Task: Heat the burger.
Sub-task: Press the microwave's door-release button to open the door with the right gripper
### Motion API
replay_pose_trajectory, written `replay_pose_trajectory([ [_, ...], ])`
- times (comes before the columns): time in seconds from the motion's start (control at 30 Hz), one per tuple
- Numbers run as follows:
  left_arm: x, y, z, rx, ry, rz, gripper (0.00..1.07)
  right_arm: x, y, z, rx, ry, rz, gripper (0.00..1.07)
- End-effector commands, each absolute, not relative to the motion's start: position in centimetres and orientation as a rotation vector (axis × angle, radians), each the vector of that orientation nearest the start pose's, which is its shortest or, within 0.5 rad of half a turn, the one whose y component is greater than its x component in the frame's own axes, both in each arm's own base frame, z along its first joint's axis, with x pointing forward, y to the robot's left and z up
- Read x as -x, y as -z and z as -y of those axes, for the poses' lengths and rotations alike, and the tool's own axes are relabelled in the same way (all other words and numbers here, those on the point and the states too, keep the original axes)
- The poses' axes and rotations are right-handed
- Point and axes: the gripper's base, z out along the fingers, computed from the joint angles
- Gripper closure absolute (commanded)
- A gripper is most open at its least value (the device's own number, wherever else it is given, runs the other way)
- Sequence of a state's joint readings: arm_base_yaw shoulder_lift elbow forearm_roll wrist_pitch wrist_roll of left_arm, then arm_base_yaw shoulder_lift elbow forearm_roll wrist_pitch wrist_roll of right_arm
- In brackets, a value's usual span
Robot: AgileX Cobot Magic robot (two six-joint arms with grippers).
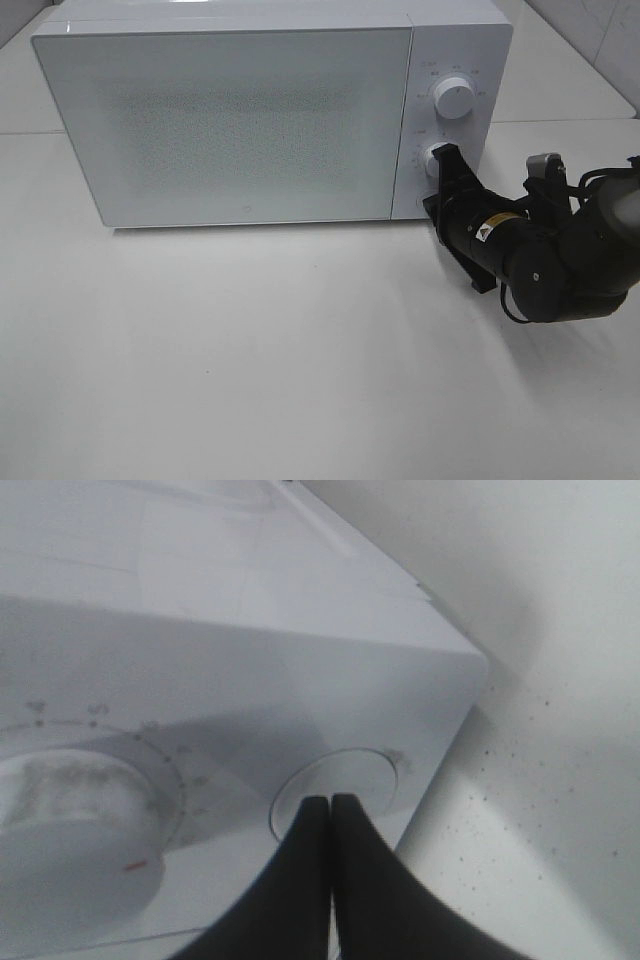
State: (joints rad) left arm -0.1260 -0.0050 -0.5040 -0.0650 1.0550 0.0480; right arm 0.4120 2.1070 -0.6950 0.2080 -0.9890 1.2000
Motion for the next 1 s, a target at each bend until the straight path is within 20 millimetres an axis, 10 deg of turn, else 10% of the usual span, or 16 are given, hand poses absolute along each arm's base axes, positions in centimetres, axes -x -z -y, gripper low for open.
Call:
replay_pose_trajectory([
  [0.03,0.9,-27.9,0.4,-0.175,0.125,-1.989,1.06,-32.4,-7.9,-12.4,-1.018,-0.982,-1.75,1.07],
  [1.0,0.9,-27.9,0.4,-0.175,0.125,-1.989,1.06,-37.5,-11.0,-14.7,-0.958,-1.096,-1.609,1.07],
])
